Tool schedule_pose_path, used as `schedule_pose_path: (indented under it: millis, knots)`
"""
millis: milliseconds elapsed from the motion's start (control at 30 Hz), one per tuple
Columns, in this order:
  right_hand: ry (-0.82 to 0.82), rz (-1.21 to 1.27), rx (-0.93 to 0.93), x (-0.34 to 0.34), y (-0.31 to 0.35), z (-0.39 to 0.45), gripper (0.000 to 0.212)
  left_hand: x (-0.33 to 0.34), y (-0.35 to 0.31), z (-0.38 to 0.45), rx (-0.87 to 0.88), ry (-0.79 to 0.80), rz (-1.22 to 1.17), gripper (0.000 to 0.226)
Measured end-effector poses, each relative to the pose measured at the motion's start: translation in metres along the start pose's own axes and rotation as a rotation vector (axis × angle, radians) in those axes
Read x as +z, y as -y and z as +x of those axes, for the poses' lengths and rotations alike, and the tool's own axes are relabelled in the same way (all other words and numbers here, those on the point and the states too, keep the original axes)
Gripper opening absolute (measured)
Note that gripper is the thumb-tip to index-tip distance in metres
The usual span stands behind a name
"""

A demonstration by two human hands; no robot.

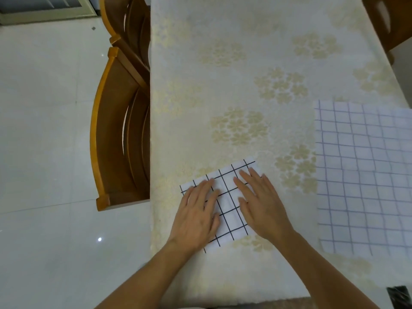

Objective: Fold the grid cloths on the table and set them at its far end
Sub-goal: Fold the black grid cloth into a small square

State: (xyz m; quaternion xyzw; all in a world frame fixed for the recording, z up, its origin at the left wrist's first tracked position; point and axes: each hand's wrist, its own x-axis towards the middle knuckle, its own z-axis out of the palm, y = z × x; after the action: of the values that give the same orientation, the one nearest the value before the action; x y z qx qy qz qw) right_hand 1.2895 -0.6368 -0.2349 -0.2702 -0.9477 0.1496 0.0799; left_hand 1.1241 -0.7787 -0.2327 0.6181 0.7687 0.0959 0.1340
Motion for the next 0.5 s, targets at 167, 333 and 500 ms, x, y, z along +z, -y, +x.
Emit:
schedule_pose_path:
  millis: [167,333,500]
  knots:
    - [0.219,-0.134,0.060,0.025,-0.007,0.038,0.066,0.017,0.013,0.020,-0.073,0.113,0.099,0.069]
    - [0.276,-0.252,0.077,0.036,-0.020,0.040,0.076,0.027,0.025,0.019,-0.091,0.136,0.153,0.068]
    - [0.288,-0.263,0.084,0.035,-0.025,0.042,0.081,0.026,0.030,0.014,-0.113,0.142,0.148,0.074]
